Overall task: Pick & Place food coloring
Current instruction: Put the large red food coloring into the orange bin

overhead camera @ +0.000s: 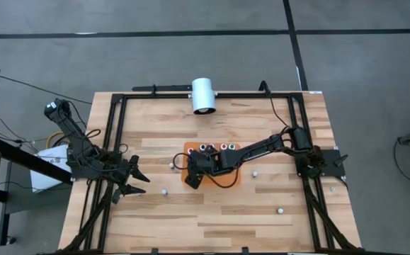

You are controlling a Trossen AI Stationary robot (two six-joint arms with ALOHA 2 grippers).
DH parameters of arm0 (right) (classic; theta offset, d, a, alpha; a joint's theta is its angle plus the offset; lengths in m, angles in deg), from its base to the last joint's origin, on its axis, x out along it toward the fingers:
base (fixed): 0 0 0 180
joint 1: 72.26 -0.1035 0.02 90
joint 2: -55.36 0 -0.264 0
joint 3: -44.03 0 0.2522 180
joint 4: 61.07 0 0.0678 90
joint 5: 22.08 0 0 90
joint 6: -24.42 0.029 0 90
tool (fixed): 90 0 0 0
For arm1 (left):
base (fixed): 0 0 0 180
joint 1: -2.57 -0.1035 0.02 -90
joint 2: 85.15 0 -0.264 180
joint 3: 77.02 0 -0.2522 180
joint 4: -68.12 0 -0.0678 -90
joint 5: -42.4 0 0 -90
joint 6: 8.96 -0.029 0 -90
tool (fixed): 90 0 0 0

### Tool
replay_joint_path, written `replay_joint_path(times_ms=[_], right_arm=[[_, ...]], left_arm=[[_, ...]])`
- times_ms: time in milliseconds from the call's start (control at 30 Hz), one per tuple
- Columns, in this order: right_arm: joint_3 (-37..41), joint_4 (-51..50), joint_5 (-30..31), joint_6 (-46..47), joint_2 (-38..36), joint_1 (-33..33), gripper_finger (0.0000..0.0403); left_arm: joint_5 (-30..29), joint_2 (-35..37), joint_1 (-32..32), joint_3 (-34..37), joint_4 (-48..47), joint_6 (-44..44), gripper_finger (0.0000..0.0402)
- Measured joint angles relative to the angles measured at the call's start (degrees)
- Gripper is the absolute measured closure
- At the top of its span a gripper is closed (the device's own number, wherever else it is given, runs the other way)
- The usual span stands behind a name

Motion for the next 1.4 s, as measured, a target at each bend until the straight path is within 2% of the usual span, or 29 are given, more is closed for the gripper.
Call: replay_joint_path(times_ms=[633, 1133, 1400], right_arm=[[0.0, 2.8, 0.4, 1.6, 0.0, 0.0, 0.0316], [0.0, 2.8, 6.0, 3.8, 0.0, 0.3, 0.0316], [0.0, 2.8, 6.5, 3.9, 0.0, 0.4, 0.0316]], left_arm=[[-0.5, 0.0, 0.0, 0.0, 0.0, 0.0, 0.0198], [-1.2, 0.0, 0.0, 0.0, 0.0, 0.0, 0.0198], [-1.6, 0.0, 0.0, 0.0, 0.0, 0.0, 0.0198]])
